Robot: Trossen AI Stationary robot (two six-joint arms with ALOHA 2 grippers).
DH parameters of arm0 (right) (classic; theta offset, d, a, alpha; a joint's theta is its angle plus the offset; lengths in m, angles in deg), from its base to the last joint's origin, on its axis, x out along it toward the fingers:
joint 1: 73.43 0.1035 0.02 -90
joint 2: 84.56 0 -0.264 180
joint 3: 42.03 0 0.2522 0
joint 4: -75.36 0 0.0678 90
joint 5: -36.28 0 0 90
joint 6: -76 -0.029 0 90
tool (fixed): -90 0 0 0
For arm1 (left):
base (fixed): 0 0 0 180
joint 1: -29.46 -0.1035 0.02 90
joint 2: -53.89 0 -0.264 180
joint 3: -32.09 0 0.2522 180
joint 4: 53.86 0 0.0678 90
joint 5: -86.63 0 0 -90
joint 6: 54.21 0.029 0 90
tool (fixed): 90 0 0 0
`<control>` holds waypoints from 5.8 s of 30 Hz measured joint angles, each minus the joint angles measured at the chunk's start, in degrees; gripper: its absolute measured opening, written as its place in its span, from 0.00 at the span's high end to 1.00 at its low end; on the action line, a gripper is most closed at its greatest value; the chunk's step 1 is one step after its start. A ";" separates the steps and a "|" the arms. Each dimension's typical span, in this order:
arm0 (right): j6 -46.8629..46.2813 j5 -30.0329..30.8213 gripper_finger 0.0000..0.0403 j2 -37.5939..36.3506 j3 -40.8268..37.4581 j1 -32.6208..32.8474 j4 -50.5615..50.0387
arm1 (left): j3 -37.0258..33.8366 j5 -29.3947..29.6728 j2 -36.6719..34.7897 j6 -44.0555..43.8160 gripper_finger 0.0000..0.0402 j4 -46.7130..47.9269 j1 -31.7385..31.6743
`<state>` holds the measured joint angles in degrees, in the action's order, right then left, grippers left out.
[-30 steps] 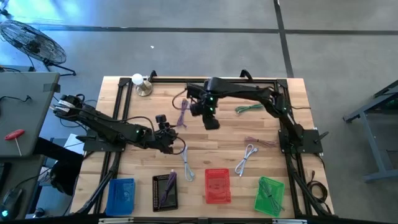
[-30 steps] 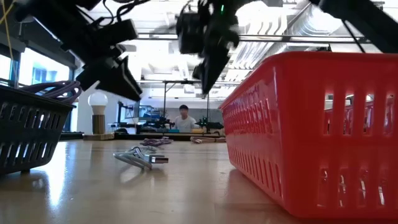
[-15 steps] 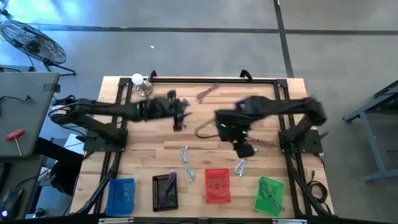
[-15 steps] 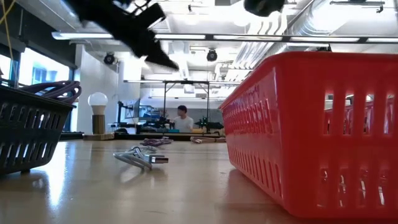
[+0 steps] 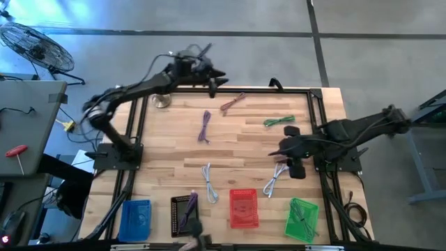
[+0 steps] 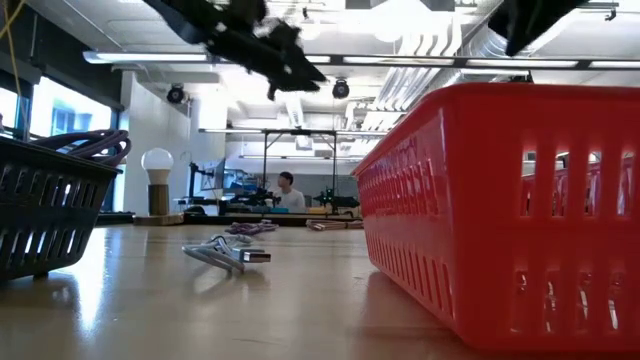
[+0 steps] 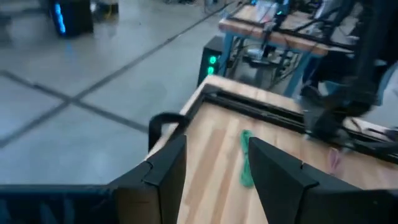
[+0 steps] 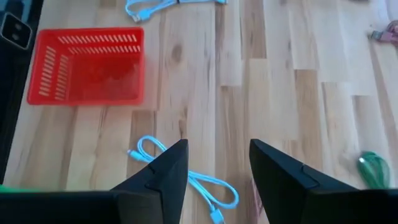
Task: Pick & Place USB Port
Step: Put the top pink charger cable into the red bin
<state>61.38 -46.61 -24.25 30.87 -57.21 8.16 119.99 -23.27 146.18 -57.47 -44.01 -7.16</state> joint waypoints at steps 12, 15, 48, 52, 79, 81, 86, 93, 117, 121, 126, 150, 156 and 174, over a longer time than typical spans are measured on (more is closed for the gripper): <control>-1.85 -7.06 0.60 -14.86 -22.91 0.02 18.69 | 22.09 3.63 26.68 -2.31 0.58 23.53 0.25; -0.36 -7.35 0.60 -16.14 -25.31 0.01 21.19 | 26.34 6.40 30.23 -3.76 0.58 28.30 0.33; 4.61 -7.93 0.60 -16.41 -26.33 0.06 24.97 | 30.14 12.65 38.27 -4.92 0.58 41.46 3.54; 4.61 -7.95 0.60 -16.41 -26.33 0.06 25.00 | 30.13 11.06 38.27 -6.17 0.62 41.78 3.03; 4.61 -9.04 0.60 -16.41 -26.33 3.58 28.89 | 33.20 10.45 37.52 -2.37 1.00 47.72 4.89; 5.67 -9.04 0.60 -16.41 -26.33 3.73 29.67 | 36.59 10.80 36.55 -0.74 1.00 51.63 6.01; 6.11 -8.57 0.60 -16.41 -26.33 3.73 30.28 | 48.71 13.22 36.43 2.42 1.00 67.66 10.81; 7.35 -3.34 0.60 -16.40 -26.33 3.73 30.25 | 60.48 19.41 35.40 5.97 1.00 87.34 21.63; 13.04 -12.41 0.60 -16.00 -26.30 3.76 45.98 | 59.13 29.58 30.99 14.05 1.00 68.62 48.26; 13.15 -12.64 0.60 -14.89 -26.30 3.77 47.94 | 59.15 29.01 31.48 16.26 1.00 64.53 48.13; 13.52 -14.10 0.60 -12.72 -26.30 3.77 49.87 | 59.26 28.04 32.35 16.95 1.00 61.79 48.17; 17.36 -16.17 0.91 -10.01 -26.30 3.71 51.99 | 59.20 23.41 33.77 16.32 1.00 57.58 48.28; 18.96 -16.87 0.79 -10.01 -26.30 4.37 52.03 | 59.20 23.43 33.77 15.42 1.00 57.58 48.28; 26.83 -8.15 0.69 -8.06 -26.30 9.37 54.63 | 59.11 17.48 36.02 18.29 1.00 50.39 48.22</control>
<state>88.21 -54.76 -32.31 4.57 -47.85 62.79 179.10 -5.79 182.20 -39.18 6.38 41.05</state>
